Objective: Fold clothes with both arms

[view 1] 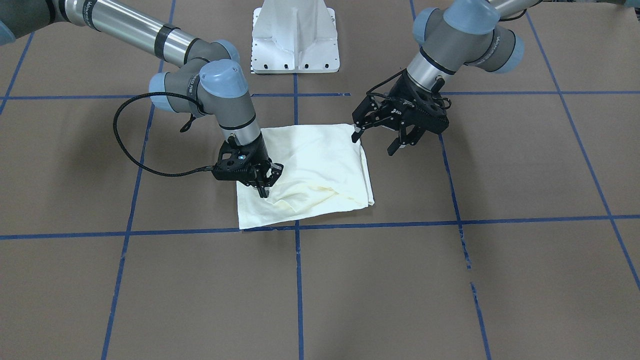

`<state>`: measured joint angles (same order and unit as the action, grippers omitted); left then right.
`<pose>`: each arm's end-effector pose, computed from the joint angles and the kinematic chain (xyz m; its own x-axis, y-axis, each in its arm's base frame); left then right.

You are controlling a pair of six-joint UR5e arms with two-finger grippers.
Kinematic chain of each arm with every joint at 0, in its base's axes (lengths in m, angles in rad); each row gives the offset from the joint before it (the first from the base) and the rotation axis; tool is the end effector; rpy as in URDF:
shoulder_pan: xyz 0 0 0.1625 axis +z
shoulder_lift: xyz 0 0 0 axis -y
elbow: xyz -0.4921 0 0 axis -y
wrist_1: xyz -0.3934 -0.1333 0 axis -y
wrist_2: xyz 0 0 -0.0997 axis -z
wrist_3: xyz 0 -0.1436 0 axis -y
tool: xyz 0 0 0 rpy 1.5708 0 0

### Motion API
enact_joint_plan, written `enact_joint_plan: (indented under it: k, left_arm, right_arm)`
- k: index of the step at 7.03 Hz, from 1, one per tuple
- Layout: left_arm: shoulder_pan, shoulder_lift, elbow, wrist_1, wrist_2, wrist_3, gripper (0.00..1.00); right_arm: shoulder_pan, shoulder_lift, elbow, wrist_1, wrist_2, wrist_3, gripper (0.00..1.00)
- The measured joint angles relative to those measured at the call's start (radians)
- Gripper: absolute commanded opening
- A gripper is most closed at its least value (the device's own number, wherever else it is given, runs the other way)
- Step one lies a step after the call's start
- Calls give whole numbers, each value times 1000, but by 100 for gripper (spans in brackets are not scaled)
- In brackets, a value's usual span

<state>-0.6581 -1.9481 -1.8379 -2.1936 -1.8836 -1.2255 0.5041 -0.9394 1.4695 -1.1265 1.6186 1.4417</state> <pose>0.4645 -0.4717 0.3294 0.3409 0.1435 -0.9291 0.2489 0.9392 0.2364 -0.6434 -0.4993 0.3589 0.5454 0.1540 0.8239 -0.3808 0.9212 0.0799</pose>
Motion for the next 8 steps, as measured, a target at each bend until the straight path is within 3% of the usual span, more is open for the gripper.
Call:
enact_joint_plan:
  k: [4,5,6,8]
  left_arm:
    - [1,0,-4,0,0,-10,100]
    - [2,0,-4,0,0,-18,100]
    - [2,0,-4,0,1,-23,100]
    - [4,0,-4,0,4,-30,100]
  right_arm:
    - [47,4,6,-79,-16,-3,0]
    - [60,4,6,-109,-31,-6,9]
    - [65,4,6,-123,-42,-10,99]
    - [82,7,9,-131,-44,-58,100]
